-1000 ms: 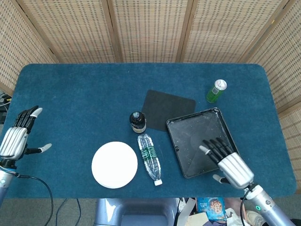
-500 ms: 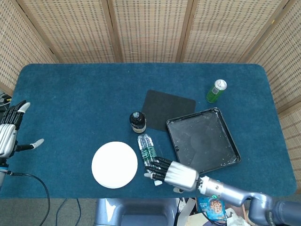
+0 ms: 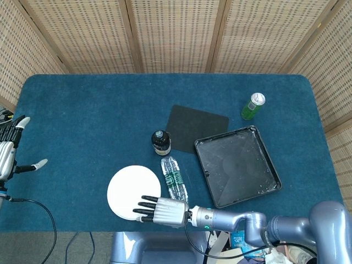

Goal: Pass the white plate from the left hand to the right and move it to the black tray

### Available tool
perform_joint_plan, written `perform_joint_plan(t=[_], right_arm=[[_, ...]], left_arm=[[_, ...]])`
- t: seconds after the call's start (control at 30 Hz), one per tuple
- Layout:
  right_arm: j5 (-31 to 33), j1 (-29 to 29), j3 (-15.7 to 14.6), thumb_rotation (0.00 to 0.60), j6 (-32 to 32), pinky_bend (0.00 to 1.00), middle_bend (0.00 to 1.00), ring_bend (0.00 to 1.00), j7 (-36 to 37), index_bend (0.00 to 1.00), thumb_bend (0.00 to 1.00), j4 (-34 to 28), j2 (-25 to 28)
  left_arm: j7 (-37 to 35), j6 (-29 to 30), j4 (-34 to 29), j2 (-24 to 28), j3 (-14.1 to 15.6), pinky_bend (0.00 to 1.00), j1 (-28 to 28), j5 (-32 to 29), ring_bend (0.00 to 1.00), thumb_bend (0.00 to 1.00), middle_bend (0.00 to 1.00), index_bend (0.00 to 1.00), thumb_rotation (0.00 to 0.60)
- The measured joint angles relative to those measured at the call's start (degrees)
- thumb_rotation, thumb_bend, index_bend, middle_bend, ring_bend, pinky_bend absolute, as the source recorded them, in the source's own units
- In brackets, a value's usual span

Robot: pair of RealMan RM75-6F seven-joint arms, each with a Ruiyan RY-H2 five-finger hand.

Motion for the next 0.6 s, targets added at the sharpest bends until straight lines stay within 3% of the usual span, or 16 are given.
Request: perform_joint_plan(t=[0.6], right_arm=[[6.6, 3.2, -1.4, 0.6, -0.4, 0.0, 0.0, 0.0, -4.7, 0.16, 0.0, 10.4, -8.6]], left_arm=[[-1.0, -1.7, 0.8, -0.1, -1.0, 0.0, 0.3, -0.3, 0.0, 0.0, 0.0, 0.0, 0.6]])
